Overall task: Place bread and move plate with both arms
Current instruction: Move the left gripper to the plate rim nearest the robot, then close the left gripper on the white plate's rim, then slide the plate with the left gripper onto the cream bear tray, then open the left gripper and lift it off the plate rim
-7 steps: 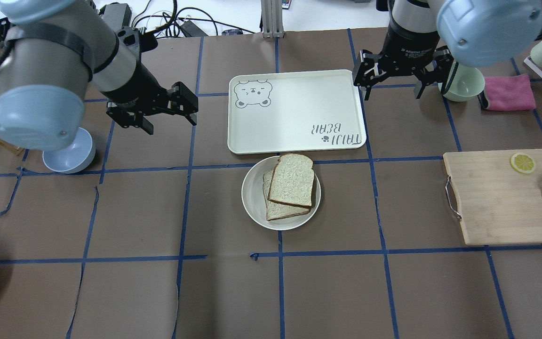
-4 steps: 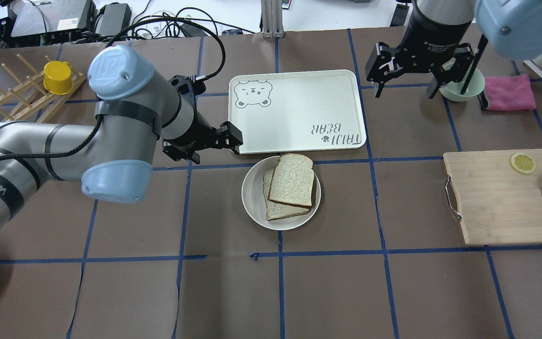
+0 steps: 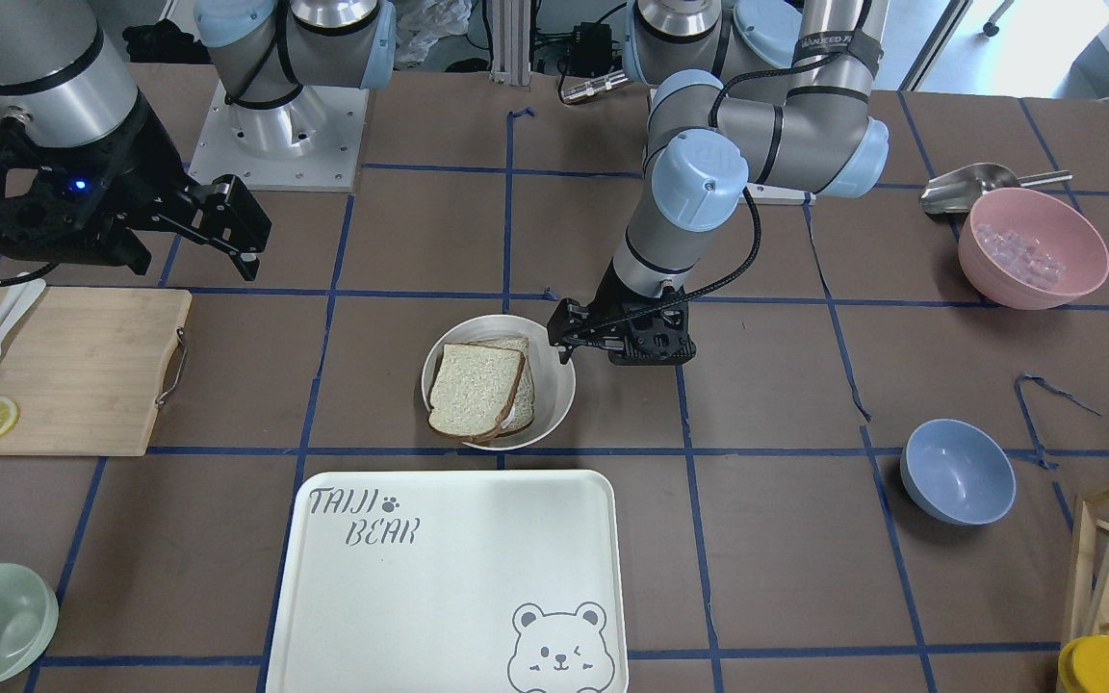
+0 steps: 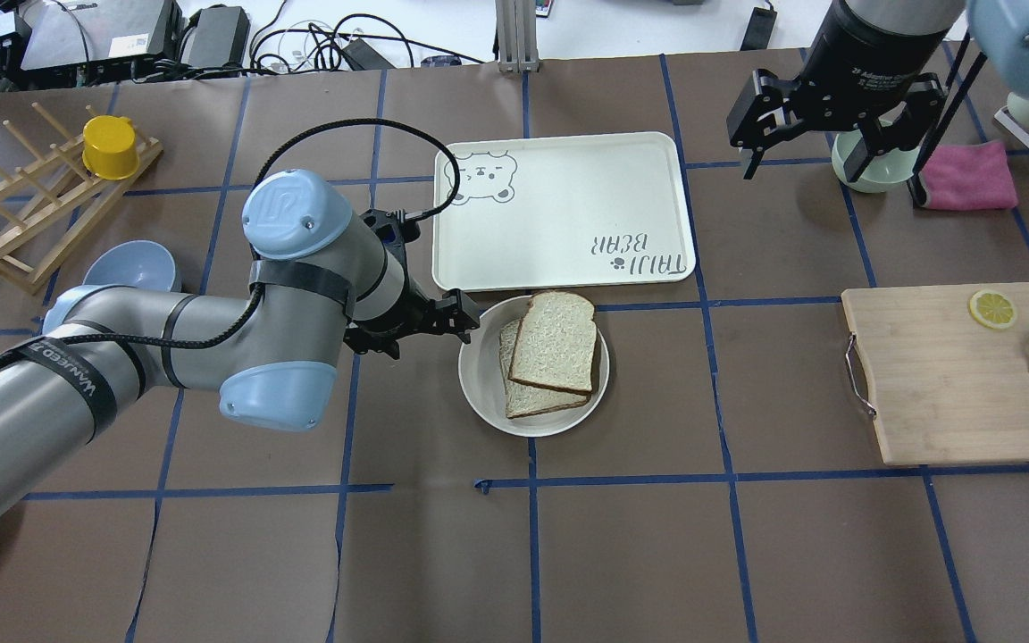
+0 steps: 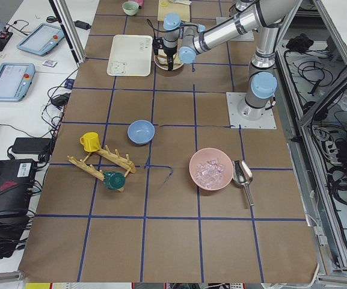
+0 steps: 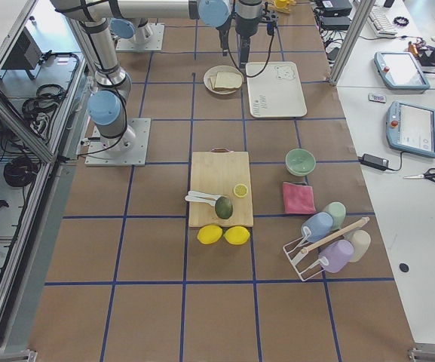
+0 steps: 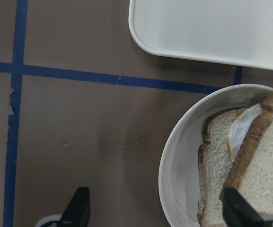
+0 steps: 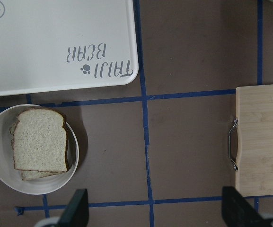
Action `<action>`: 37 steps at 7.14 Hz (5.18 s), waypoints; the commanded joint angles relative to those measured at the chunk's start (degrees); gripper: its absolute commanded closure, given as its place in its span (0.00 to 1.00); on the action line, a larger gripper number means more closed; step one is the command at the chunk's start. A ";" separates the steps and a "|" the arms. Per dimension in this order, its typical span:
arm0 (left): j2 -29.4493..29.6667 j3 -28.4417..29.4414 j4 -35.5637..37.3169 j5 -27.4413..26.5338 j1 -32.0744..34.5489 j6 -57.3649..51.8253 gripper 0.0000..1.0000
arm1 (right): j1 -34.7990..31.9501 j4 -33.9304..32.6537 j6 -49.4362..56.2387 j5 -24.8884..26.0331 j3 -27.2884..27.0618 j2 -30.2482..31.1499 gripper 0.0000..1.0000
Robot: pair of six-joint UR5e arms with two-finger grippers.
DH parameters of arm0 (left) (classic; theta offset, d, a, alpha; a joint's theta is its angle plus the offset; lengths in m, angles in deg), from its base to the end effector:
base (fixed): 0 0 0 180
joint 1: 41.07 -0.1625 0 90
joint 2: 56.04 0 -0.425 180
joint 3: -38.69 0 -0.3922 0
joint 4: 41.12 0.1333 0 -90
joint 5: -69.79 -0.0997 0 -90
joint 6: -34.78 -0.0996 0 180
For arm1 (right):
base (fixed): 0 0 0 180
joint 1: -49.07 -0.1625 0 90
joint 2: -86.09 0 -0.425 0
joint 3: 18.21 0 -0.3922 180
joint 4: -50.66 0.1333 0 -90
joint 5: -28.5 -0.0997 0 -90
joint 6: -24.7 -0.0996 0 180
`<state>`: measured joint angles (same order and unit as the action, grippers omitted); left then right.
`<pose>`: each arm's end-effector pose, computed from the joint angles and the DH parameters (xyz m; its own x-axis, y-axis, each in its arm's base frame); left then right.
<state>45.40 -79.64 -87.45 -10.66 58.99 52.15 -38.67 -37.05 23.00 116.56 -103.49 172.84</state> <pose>-0.2334 -0.4582 0.2370 -0.9768 -0.1183 0.1783 -0.1230 0.9923 -0.0155 0.1163 -0.5194 0.4959 -0.9970 0.0695 -0.0334 0.0690 0.9975 0.0153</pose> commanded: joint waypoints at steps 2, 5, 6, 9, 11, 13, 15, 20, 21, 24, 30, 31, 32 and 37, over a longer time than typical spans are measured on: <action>4.10 0.03 1.86 -0.50 1.19 0.48 0.07 | -0.76 0.79 -0.50 0.00 -2.52 2.71 0.00; 6.04 0.03 1.59 0.28 2.42 5.66 0.40 | -1.12 0.61 -0.50 0.97 -3.14 2.72 0.00; 6.48 0.03 1.68 0.38 2.51 5.75 0.40 | -1.12 0.35 -0.41 1.06 -3.23 2.72 0.00; 7.01 0.03 2.12 0.46 2.60 5.67 0.68 | -1.12 0.09 -0.33 1.06 -3.32 2.72 0.00; 7.01 0.12 2.21 3.78 2.60 5.67 0.96 | -1.03 0.17 -0.33 1.15 -3.32 2.72 0.00; 6.93 0.12 2.38 4.07 2.78 5.67 1.00 | -1.12 0.35 -0.33 1.15 -3.49 2.72 0.00; 5.61 3.00 2.39 4.15 2.78 4.97 1.00 | -1.12 0.44 -0.33 1.15 -3.50 2.72 0.00; 4.20 6.95 -0.32 5.74 0.68 4.52 1.00 | -1.12 0.88 -0.33 1.23 -3.50 2.72 0.00; 4.55 11.15 -3.56 9.57 -0.46 4.61 1.00 | -1.12 0.88 -0.33 1.32 -3.50 2.72 0.00; 12.34 26.27 -8.25 10.48 -1.00 5.31 1.00 | -1.12 0.88 -0.06 3.43 -3.58 2.72 0.00; 29.67 39.76 -7.55 11.45 -2.41 4.79 1.00 | -1.12 0.88 -0.41 3.34 -3.58 2.72 0.00; 30.12 39.67 -7.55 11.36 -2.41 4.87 1.00 | -1.12 0.88 -0.41 3.34 -3.58 2.72 0.00; 30.82 39.58 -7.46 11.45 -2.32 4.88 1.00 | -1.12 0.88 -0.41 3.34 -3.58 2.72 0.00; 24.80 40.89 -13.74 11.19 -2.41 6.90 0.18 | -1.03 1.05 0.38 2.91 -3.50 2.72 0.00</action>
<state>73.42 -39.18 -96.97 0.60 56.59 59.12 -39.71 -35.97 23.18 119.81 -107.05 175.50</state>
